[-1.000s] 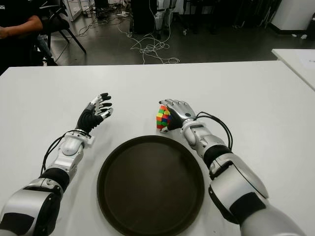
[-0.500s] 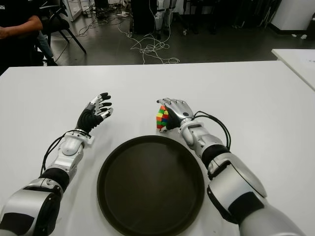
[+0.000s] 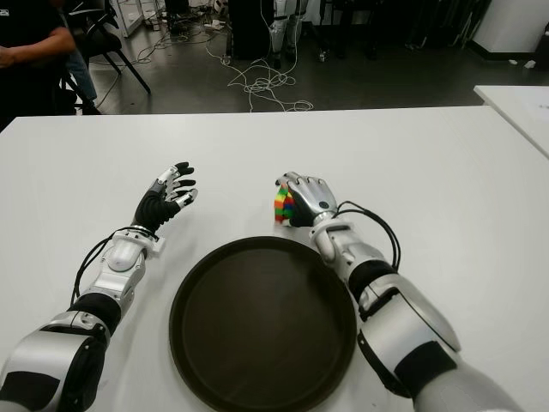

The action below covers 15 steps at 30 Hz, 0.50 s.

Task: Pick up the Rubik's Cube and put it in the plate

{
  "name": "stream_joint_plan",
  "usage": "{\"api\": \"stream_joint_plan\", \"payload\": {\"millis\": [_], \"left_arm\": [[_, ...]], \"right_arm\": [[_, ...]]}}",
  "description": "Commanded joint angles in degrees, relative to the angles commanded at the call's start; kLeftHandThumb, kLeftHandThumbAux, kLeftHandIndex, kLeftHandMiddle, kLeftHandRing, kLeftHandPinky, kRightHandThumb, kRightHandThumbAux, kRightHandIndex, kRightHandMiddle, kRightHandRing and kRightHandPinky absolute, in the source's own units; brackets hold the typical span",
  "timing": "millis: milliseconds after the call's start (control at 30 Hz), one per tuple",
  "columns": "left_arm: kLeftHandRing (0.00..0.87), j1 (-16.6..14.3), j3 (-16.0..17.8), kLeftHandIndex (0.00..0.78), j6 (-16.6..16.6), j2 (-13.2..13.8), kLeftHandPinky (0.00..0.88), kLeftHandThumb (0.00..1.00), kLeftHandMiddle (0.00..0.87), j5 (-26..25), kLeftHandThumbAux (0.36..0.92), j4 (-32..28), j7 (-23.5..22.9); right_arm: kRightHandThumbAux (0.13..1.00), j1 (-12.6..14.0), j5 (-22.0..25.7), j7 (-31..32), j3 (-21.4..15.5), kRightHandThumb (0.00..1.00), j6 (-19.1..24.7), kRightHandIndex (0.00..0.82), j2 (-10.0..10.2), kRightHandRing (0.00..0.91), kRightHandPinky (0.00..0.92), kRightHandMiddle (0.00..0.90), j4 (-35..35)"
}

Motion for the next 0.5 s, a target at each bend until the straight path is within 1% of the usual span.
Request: {"api": "stream_joint_plan", "payload": {"millis": [33,100,167,300,400,500], "left_arm": [[0.179,0.0,0.0,0.108,0.0,0.0,0.199,0.064,0.16,0.0,0.681,0.0,0.1],[0.182,0.0,0.0,0.111,0.0,0.0,0.201,0.07,0.163,0.0,0.687,0.0,0.2],[0.184,0.1,0.0,0.114,0.0,0.0,0.203,0.075,0.166,0.0,0.692,-0.1,0.2],[0.184,0.1,-0.2,0.113,0.0,0.1,0.187,0.07,0.161,0.2,0.682,-0.2,0.5],[0.182,0.2,-0.4,0.109,-0.4,0.1,0.185,0.059,0.157,0.6,0.669,-0.3,1.1],[0.18,0.3,-0.5,0.106,-0.6,0.2,0.184,0.051,0.157,0.8,0.667,-0.3,1.4]], "right_arm": [[0.788,0.0,0.1,-0.2,-0.2,0.545,0.0,0.38,0.1,0.442,0.465,0.398,0.0],[0.765,0.1,0.1,-0.5,-0.6,0.611,0.0,0.39,0.1,0.424,0.452,0.384,-0.1],[0.754,0.2,0.1,-0.7,-0.9,0.645,-0.1,0.395,0.1,0.411,0.442,0.375,-0.1],[0.744,0.3,0.4,-0.7,-1.8,0.672,-0.2,0.398,0.1,0.39,0.425,0.358,-0.3],[0.741,0.4,0.7,-0.6,-2.5,0.677,-0.4,0.398,0.1,0.372,0.408,0.344,-0.5],[0.741,0.4,0.6,-0.5,-2.9,0.679,-0.7,0.398,0.0,0.36,0.395,0.333,-0.6]]}}
